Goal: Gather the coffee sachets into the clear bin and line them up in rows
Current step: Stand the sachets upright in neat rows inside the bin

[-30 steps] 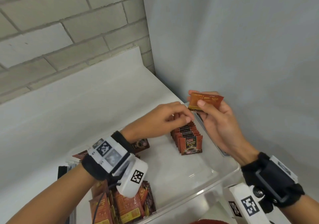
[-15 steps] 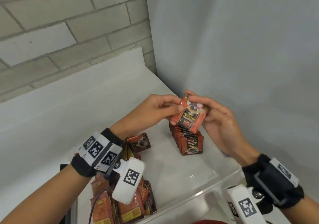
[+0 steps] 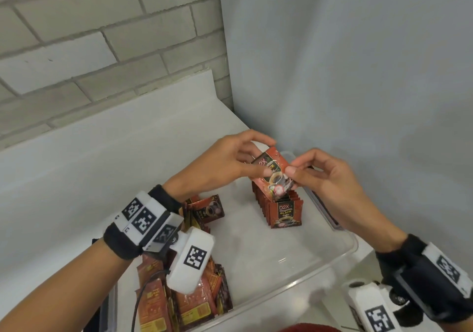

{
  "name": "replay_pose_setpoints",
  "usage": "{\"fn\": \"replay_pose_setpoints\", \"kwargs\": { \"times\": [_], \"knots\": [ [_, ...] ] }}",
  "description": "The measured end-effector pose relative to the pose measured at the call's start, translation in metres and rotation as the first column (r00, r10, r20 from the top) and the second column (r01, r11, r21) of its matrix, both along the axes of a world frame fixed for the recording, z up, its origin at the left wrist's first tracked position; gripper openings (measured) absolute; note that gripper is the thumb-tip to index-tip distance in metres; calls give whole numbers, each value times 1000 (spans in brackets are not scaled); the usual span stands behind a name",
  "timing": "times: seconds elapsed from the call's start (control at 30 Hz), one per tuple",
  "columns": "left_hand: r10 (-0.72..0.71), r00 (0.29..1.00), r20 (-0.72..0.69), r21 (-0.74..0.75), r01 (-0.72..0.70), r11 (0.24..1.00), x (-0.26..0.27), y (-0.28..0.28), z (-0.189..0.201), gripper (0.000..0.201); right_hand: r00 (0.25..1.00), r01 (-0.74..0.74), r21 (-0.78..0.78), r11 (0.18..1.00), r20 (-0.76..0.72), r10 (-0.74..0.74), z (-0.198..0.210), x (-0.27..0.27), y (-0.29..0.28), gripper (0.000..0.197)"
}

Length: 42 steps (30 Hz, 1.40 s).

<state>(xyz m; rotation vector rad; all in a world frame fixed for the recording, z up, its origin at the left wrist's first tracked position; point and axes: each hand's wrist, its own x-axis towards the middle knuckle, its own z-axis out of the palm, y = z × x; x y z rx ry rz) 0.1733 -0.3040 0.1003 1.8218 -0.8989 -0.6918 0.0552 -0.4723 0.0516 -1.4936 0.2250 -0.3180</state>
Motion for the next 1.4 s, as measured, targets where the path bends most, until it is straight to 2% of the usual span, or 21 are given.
{"fn": "replay_pose_setpoints", "kwargs": {
  "times": [0.07, 0.13, 0.2, 0.23, 0.3, 0.37, 0.4, 0.47, 0.57, 0.63, 0.73, 0.8, 0.9, 0.97, 1.0, 1.03, 1.1, 1.17, 1.23, 1.3, 1.4],
  "knots": [
    [-44, 999, 32, 34, 43, 998, 0, 0, -2, 44, 1000, 3, -133, 991, 6, -2, 5, -5, -4, 9],
    [-138, 981, 137, 95, 126, 987, -4, -5, -7, 41, 997, -16, -255, 967, 63, 33, 15, -14, -6, 12],
    [-253, 926, 281, 173, 210, 962, -12, -13, -15, 32, 983, -143, -381, 913, 51, 175, 25, -24, -5, 17],
    [-299, 895, 331, 204, 241, 949, -16, -18, -21, 28, 963, -234, -486, 842, 2, 269, 28, -28, -3, 17],
    [-363, 852, 376, 255, 281, 925, -23, -27, -33, 19, 906, -375, -719, 585, -151, 395, 23, -32, 4, 23],
    [-417, 826, 380, 300, 316, 900, -28, -34, -41, 20, 858, -461, -827, 322, -322, 401, 10, -30, 13, 26],
    [-437, 812, 386, 324, 325, 889, -29, -35, -43, 21, 837, -503, -833, 231, -403, 370, 4, -29, 16, 26],
    [-462, 787, 408, 372, 319, 872, -28, -36, -47, 18, 794, -586, -803, 108, -541, 278, -3, -25, 23, 26],
    [-495, 771, 401, 388, 347, 854, -26, -33, -48, 29, 726, -676, -737, 14, -662, 188, -4, -23, 33, 27],
    [-490, 766, 417, 394, 334, 856, -24, -29, -47, 40, 695, -714, -700, 9, -707, 127, -3, -22, 37, 27],
    [-449, 748, 489, 365, 292, 884, -23, -22, -42, 48, 668, -744, -664, 68, -742, 57, -6, -19, 41, 23],
    [-492, 658, 571, 414, 286, 864, -23, -19, -43, 48, 658, -751, -654, 89, -753, 26, -7, -17, 43, 23],
    [-634, 502, 588, 636, 196, 746, -29, -17, -48, 52, 687, -723, -681, 114, -726, 28, -7, -16, 43, 24],
    [-681, 459, 570, 704, 155, 693, -32, -17, -48, 54, 712, -701, -704, 113, -701, 49, -6, -16, 44, 27],
    [-681, 465, 566, 704, 158, 692, -33, -17, -48, 54, 713, -701, -707, 95, -700, 48, -6, -17, 45, 27],
    [-657, 505, 560, 674, 183, 715, -33, -16, -47, 54, 707, -706, -704, 79, -706, 36, -7, -17, 45, 26],
    [-541, 661, 520, 547, 229, 805, -32, -13, -39, 51, 680, -729, -677, 102, -733, -5, -11, -16, 45, 22],
    [-380, 825, 419, 461, 167, 872, -29, -7, -28, 44, 646, -755, -644, 124, -763, -27, -13, -16, 45, 20],
    [-211, 935, 286, 469, 55, 881, -22, 1, -20, 31, 628, -769, -624, 139, -778, -17, -13, -16, 45, 21],
    [-63, 990, 123, 514, -9, 857, -17, 9, -19, 25, 624, -772, -614, 165, -782, 8, -12, -17, 47, 24],
    [24, 995, -101, 588, 40, 808, -16, 15, -33, 40, 620, -776, -606, 177, -784, 30, -13, -16, 48, 28]
  ]
}}
